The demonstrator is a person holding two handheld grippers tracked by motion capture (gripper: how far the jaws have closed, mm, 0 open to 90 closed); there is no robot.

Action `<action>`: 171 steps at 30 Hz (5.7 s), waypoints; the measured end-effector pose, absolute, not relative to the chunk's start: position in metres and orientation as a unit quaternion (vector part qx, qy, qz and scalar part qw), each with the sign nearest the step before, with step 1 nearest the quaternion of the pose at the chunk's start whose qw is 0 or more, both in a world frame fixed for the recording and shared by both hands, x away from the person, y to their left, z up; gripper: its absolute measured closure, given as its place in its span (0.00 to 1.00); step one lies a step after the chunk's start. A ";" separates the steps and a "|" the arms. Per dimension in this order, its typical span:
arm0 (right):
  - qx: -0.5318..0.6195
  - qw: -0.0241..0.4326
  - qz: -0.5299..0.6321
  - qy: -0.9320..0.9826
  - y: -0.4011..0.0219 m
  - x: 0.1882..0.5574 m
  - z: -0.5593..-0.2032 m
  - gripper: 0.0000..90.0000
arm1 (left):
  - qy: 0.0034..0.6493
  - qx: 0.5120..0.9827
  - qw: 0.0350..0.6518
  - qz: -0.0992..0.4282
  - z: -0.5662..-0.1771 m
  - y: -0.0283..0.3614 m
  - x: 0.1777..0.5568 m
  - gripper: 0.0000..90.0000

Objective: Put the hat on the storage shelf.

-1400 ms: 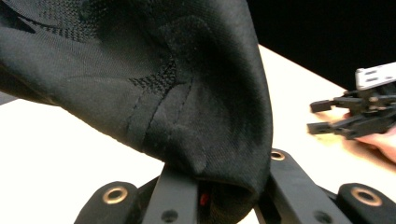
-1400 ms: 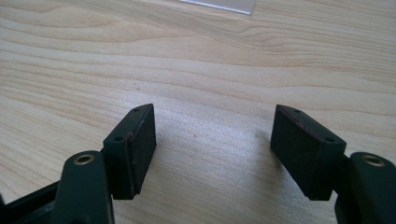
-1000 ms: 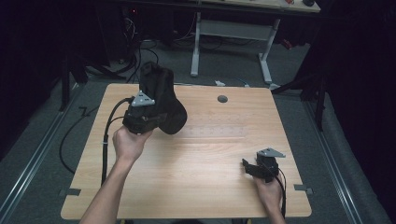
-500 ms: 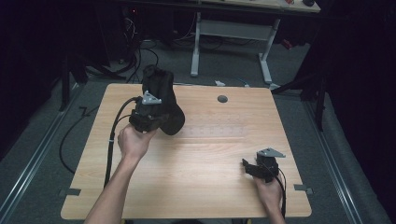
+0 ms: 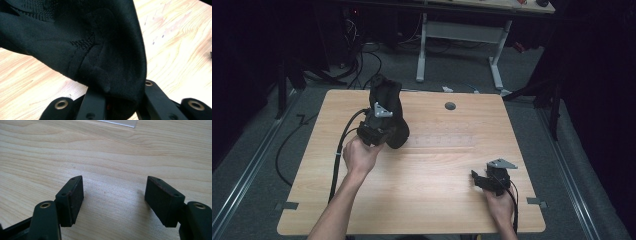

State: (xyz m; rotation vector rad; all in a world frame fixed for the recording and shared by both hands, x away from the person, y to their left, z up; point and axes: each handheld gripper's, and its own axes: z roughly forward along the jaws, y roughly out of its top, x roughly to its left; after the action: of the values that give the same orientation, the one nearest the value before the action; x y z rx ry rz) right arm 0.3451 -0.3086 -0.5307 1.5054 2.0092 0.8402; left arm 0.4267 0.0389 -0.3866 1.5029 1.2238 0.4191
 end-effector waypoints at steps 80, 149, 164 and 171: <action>0.549 0.243 0.310 0.738 -0.307 0.345 -0.531 0.35 | 0.521 0.582 0.607 0.145 -0.398 0.049 0.404 0.19; 0.541 0.241 0.312 0.743 -0.306 0.344 -0.531 0.36 | 0.548 0.522 0.643 0.119 -0.420 0.125 0.359 0.24; 0.542 0.241 0.312 0.742 -0.306 0.344 -0.531 0.36 | 0.561 0.526 0.628 0.119 -0.440 0.126 0.359 0.25; 0.543 0.241 0.312 0.742 -0.306 0.344 -0.531 0.36 | 0.569 0.529 0.619 0.116 -0.452 0.126 0.360 0.25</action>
State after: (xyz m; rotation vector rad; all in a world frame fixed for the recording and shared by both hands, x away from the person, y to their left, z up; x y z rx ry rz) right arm 0.3443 -0.3058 -0.5308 1.4845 2.0297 0.8539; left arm 0.3596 0.1258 -0.4524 1.2158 1.3094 0.2665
